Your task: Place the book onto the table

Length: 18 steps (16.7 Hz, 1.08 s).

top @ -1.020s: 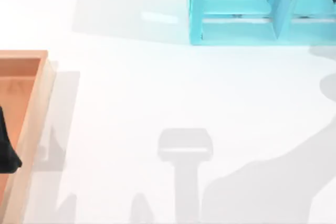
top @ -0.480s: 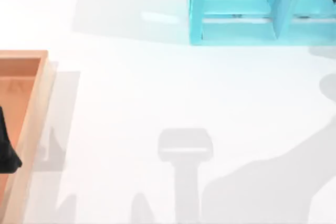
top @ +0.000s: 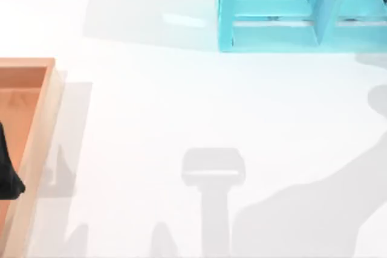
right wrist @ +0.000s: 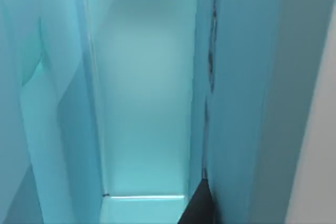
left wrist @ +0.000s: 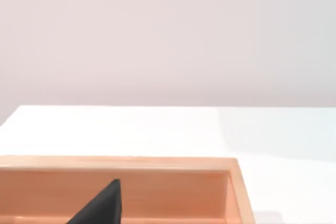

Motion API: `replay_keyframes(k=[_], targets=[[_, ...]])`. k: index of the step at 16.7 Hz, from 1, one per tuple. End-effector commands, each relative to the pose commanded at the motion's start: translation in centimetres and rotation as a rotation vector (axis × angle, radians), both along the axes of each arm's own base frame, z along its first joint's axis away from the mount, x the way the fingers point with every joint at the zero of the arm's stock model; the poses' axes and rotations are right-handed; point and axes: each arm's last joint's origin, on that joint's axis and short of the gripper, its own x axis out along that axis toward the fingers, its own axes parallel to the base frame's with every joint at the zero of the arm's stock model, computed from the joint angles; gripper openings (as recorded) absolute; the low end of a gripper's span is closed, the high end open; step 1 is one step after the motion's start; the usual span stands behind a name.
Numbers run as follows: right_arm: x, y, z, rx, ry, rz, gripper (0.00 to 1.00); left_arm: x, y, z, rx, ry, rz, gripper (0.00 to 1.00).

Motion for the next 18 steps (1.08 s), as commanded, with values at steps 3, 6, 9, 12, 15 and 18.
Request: replay_keyframes(k=[3, 6, 9, 12, 15, 18], targets=[[0.0, 0.0, 0.0, 0.0, 0.0, 0.0, 0.0, 0.0, 0.0, 0.0, 0.0, 0.0, 0.0, 1.0], [-0.2, -0.3, 0.4, 0.002, 0.0, -0.004, 0.0, 0.0, 0.0, 0.0, 0.0, 0.0, 0.0, 1.0], [-1.5, -0.8, 3.0, 0.015, 0.011, 0.002, 0.0, 0.0, 0.0, 0.0, 0.0, 0.0, 0.0, 1.0], [-4.4, -1.4, 7.9, 0.022, 0.013, 0.01, 0.0, 0.0, 0.0, 0.0, 0.0, 0.0, 0.0, 1.0], [-9.2, -1.5, 14.3, 0.007, -0.017, 0.01, 0.0, 0.0, 0.0, 0.0, 0.0, 0.0, 0.0, 1.0], [-14.6, -0.9, 18.5, -0.008, -0.031, 0.005, 0.0, 0.0, 0.0, 0.0, 0.0, 0.0, 0.0, 1.0]])
